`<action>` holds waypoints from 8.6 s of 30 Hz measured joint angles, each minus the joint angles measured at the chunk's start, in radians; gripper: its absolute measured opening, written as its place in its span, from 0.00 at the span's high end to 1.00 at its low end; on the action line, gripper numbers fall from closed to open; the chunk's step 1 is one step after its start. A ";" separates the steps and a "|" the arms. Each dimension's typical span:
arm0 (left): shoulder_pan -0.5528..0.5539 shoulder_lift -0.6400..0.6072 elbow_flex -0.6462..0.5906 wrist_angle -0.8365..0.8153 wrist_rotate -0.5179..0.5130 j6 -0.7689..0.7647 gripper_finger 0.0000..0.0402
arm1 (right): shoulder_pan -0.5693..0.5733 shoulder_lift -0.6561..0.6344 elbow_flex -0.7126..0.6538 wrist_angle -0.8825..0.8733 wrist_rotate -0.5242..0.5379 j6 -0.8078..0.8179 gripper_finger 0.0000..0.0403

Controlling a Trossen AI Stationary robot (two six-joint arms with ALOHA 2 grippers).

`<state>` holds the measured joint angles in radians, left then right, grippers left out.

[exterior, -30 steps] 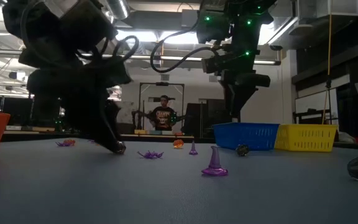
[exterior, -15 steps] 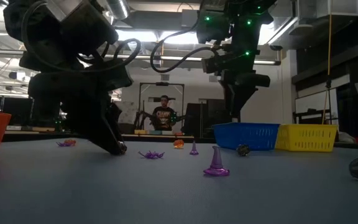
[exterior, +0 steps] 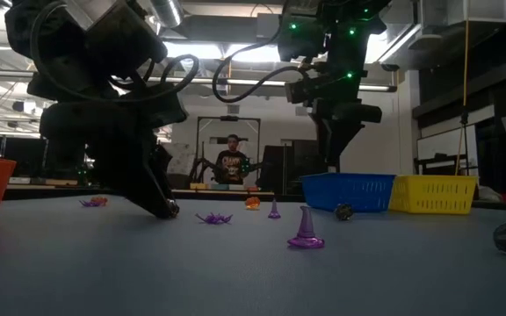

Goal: Sort Halloween decoration
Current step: Put the brown skull toy into the green bin

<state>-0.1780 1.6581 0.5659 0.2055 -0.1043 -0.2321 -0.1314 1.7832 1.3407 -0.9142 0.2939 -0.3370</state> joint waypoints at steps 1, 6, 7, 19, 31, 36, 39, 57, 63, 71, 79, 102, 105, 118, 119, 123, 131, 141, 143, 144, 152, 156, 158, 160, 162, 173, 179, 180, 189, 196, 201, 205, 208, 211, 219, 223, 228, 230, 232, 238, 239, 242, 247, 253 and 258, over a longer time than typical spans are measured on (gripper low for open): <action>0.000 0.000 0.000 0.000 0.000 0.000 0.52 | 0.000 0.000 0.000 0.000 0.000 0.000 0.56; 0.000 0.001 0.000 0.000 0.000 -0.001 0.54 | 0.000 0.000 0.000 0.000 0.000 0.000 0.56; 0.000 0.001 0.000 -0.001 0.000 -0.001 0.55 | 0.000 0.000 0.000 0.000 0.000 0.000 0.56; 0.001 0.001 -0.001 -0.001 -0.002 -0.001 0.64 | 0.000 0.000 0.000 0.000 0.000 0.000 0.56; 0.001 0.001 -0.001 -0.001 -0.002 -0.001 0.70 | 0.000 0.000 0.000 0.000 0.000 0.000 0.56; 0.000 0.000 -0.001 0.000 0.001 -0.001 0.74 | 0.000 0.000 0.000 0.000 0.000 0.000 0.56; 0.000 -0.002 -0.001 0.000 0.005 -0.001 0.77 | 0.000 0.000 0.000 0.000 0.000 0.000 0.56; -0.001 -0.005 -0.004 0.183 0.010 -0.001 0.74 | 0.000 0.000 0.000 0.000 0.000 0.000 0.56; 0.001 -0.006 -0.004 0.325 -0.038 0.001 0.62 | 0.000 0.000 0.000 0.001 0.000 0.000 0.56; 0.002 -0.008 -0.003 0.472 -0.157 0.035 0.53 | 0.000 0.000 0.000 0.001 0.000 0.000 0.56; 0.002 -0.008 -0.003 0.485 -0.179 0.041 0.52 | 0.000 0.000 0.000 0.009 0.000 0.000 0.56; -0.029 0.220 0.183 0.493 -0.147 0.108 0.52 | 0.000 0.000 0.001 0.031 -0.027 0.000 0.56; -0.028 0.222 0.197 0.416 -0.148 0.107 0.52 | 0.000 0.000 0.001 0.029 -0.051 -0.001 0.56; -0.017 0.223 0.199 0.250 -0.208 0.015 0.52 | 0.000 0.000 0.001 0.052 -0.060 0.000 0.56; -0.016 0.223 0.199 0.251 -0.208 0.014 0.52 | 0.000 0.000 0.001 0.052 -0.061 -0.001 0.56; -0.012 0.223 0.199 0.248 -0.201 -0.001 0.52 | 0.000 0.000 0.001 0.053 -0.062 0.000 0.56; -0.013 0.272 0.201 0.260 -0.196 -0.034 0.52 | 0.000 0.000 0.001 0.054 -0.070 0.000 0.56; -0.013 0.281 0.201 0.258 -0.196 -0.054 0.59 | 0.000 0.000 0.000 0.054 -0.073 0.000 0.56; -0.013 0.281 0.201 0.258 -0.195 -0.054 0.61 | 0.000 0.000 0.000 0.053 -0.073 0.000 0.56; -0.013 0.281 0.201 0.258 -0.193 -0.054 0.62 | 0.000 0.000 0.000 0.053 -0.073 0.000 0.56; -0.013 0.282 0.201 0.259 -0.193 -0.054 0.68 | 0.000 0.000 0.000 0.053 -0.072 0.000 0.56; -0.013 0.282 0.201 0.260 -0.193 -0.054 0.70 | 0.000 0.000 0.000 0.053 -0.072 0.000 0.56; -0.013 0.282 0.201 0.260 -0.193 -0.054 0.71 | 0.000 0.000 0.000 0.053 -0.072 0.000 0.56; -0.013 0.283 0.201 0.260 -0.193 -0.054 0.73 | 0.000 0.000 0.000 0.053 -0.072 0.000 0.56; -0.013 0.283 0.201 0.261 -0.193 -0.054 0.75 | 0.000 0.000 0.000 0.053 -0.072 0.000 0.56; -0.013 0.283 0.200 0.260 -0.196 -0.054 0.79 | 0.000 0.000 0.000 0.053 -0.071 0.000 0.56; -0.012 0.261 0.198 0.248 -0.197 -0.052 0.79 | 0.000 0.000 0.000 0.053 -0.069 0.000 0.56; -0.012 0.251 0.198 0.243 -0.201 -0.047 0.79 | 0.000 0.000 0.000 0.053 -0.069 0.000 0.56; -0.012 0.144 0.197 0.155 -0.201 -0.044 0.79 | 0.000 0.000 0.000 0.052 -0.070 0.000 0.56; -0.024 0.009 0.198 0.020 -0.107 -0.045 0.79 | 0.000 0.000 0.000 0.051 -0.070 0.000 0.56; -0.048 -0.099 0.199 -0.079 0.013 -0.049 0.79 | 0.000 0.000 0.000 0.051 -0.070 0.000 0.56; -0.077 -0.184 0.199 -0.197 0.094 -0.056 0.79 | 0.000 0.000 0.000 0.051 -0.071 0.000 0.56; -0.103 -0.249 0.199 -0.311 0.150 -0.081 0.79 | 0.000 0.000 0.000 0.052 -0.072 0.000 0.56; -0.127 -0.316 0.199 -0.456 0.213 -0.146 0.79 | 0.000 0.000 0.000 0.052 -0.072 0.000 0.56; -0.213 -0.452 0.199 -0.818 0.339 -0.462 0.79 | 0.000 0.000 0.000 0.052 -0.072 0.000 0.56; -0.267 -0.482 0.199 -0.945 0.405 -0.606 0.79 | 0.000 0.000 0.000 0.052 -0.072 0.000 0.56; -0.334 -0.483 0.199 -1.108 0.445 -0.797 0.79 | 0.000 0.000 0.000 0.053 -0.072 0.000 0.56; -0.359 -0.483 0.199 -1.173 0.455 -0.870 0.79 | 0.000 0.000 0.000 0.053 -0.072 0.000 0.56; -0.382 -0.483 0.199 -1.216 0.462 -0.917 0.79 | 0.000 0.000 0.000 0.053 -0.072 0.000 0.56; -0.429 -0.483 0.199 -1.266 0.455 -0.971 0.79 | 0.000 0.000 0.000 0.053 -0.087 0.000 0.56; -0.435 -0.483 0.199 -1.271 0.452 -0.971 0.79 | 0.000 0.000 0.000 0.053 -0.087 0.000 0.56; -0.445 -0.483 0.199 -1.272 0.430 -0.973 0.79 | 0.000 0.000 0.000 0.053 -0.088 0.000 0.56; -0.445 -0.483 0.199 -1.272 0.401 -1.071 0.79 | 0.000 0.000 0.000 0.053 -0.089 0.000 0.56; -0.445 -0.483 0.199 -1.283 0.395 -1.101 0.79 | 0.000 0.000 0.000 0.053 -0.116 0.000 0.56; -0.445 -0.482 0.168 -1.288 0.389 -1.129 0.79 | 0.000 0.000 0.000 0.053 -0.156 -0.001 0.56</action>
<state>-0.6228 1.1763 0.7336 -1.0825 0.2848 -1.3612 -0.1314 1.7832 1.3407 -0.8612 0.1378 -0.3377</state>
